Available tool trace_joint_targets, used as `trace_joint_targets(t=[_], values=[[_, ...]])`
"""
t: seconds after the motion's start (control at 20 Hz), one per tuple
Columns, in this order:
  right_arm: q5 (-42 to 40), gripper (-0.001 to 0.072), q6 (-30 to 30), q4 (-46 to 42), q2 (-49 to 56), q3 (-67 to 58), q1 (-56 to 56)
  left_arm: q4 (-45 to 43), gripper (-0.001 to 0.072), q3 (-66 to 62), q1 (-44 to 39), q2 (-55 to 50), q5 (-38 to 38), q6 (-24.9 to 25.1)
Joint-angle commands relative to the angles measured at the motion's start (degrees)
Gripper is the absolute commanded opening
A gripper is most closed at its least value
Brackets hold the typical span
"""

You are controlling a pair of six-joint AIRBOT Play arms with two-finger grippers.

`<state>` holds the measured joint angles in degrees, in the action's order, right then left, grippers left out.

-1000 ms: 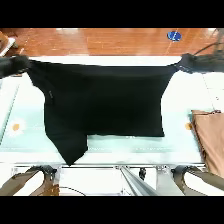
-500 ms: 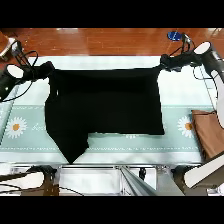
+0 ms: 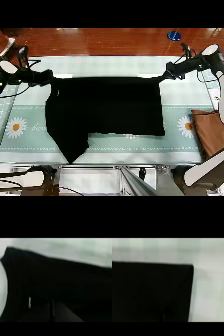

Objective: Fold the shirts.

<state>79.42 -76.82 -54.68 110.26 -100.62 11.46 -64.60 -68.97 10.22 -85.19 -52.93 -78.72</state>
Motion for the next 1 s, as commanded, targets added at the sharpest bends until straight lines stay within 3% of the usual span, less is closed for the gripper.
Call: trace_joint_targets(t=[0.0, 0.2, 0.25, 0.3, 0.35, 0.5, 0.65, 0.85, 0.95], values=[[5.40, 0.0026, 1.97, -2.29, 0.17, 3.74, 0.44, -0.11, 0.0017, 2.78, 1.55, -1.11, -9.97, 3.28], [2.36, 0.0028, 0.94, -3.93, 0.17, 8.44, -0.22, 0.31, 0.0018, 3.89, 1.55, -4.52, -9.88, 3.23], [2.56, 0.0136, 0.15, -3.82, 0.17, 8.55, -0.22, 0.35, 0.0096, 3.87, 1.55, -4.81, -9.81, 3.08], [3.48, 0.0392, -0.44, -3.02, -0.11, 8.55, -0.20, 0.13, 0.0424, 3.69, 1.60, -4.85, -10.86, 3.08], [4.42, 0.0408, 0.17, -2.43, -0.74, 8.55, -0.11, -1.11, 0.0505, 2.78, 1.68, -4.85, -13.22, 3.06], [5.27, 0.0408, -0.92, -7.13, -5.77, 8.55, 1.84, -5.92, 0.0505, -0.50, 3.89, -3.10, -22.99, 2.43], [1.75, 0.0407, -3.67, -12.81, -14.93, 13.05, 5.53, -6.16, 0.0505, 4.15, 10.01, 3.96, -26.71, 3.52], [-10.93, 0.0407, -2.34, -8.63, -32.41, 36.35, 9.20, -6.23, 0.0505, 22.97, 21.07, 16.61, -26.12, 7.06], [-15.91, 0.0407, 1.18, -0.50, -40.89, 50.25, 8.76, -3.13, 0.0505, 32.39, 26.03, 19.47, -25.16, 5.95]])
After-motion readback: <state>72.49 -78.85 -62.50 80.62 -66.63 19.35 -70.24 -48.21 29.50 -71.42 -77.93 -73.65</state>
